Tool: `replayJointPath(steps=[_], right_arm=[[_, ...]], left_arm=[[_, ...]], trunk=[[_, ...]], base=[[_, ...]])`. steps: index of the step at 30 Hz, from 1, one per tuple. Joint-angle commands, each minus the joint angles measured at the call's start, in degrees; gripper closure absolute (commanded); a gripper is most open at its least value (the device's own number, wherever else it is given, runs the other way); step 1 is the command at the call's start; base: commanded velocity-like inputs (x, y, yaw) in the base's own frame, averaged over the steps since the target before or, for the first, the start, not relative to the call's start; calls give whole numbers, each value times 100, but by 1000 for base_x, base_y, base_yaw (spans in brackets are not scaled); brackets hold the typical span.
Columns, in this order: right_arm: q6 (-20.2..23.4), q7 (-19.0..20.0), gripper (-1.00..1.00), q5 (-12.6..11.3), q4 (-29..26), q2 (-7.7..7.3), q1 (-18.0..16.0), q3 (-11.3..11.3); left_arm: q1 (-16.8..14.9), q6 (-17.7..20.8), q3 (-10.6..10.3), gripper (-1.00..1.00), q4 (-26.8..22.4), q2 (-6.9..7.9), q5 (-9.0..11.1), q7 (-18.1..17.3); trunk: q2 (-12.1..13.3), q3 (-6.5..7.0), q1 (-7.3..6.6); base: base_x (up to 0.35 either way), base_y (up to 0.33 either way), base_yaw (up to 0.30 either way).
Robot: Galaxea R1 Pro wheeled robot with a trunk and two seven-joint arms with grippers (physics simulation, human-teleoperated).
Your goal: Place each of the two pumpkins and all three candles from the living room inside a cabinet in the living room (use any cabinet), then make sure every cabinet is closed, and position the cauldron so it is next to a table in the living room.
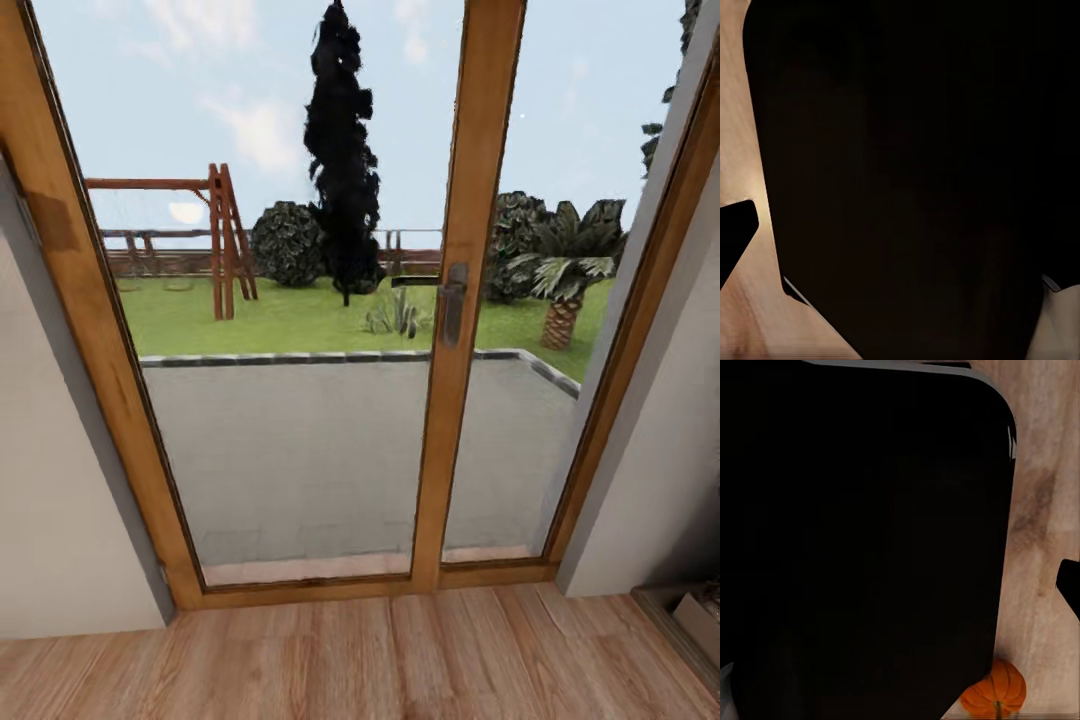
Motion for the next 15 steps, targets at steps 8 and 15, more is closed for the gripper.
replayJointPath(steps=[8,15], right_arm=[[-15,-1,-100,2,-6,0,-2,0],[-17,-2,-100,2,-1,0,-2,0]], left_arm=[[4,3,1,-100,-10,1,1,-2],[4,3,1,-100,-8,1,1,-2]], trunk=[[-3,-4,-3],[-3,-4,-3]], base=[[-323,1,0],[-325,59,0]])
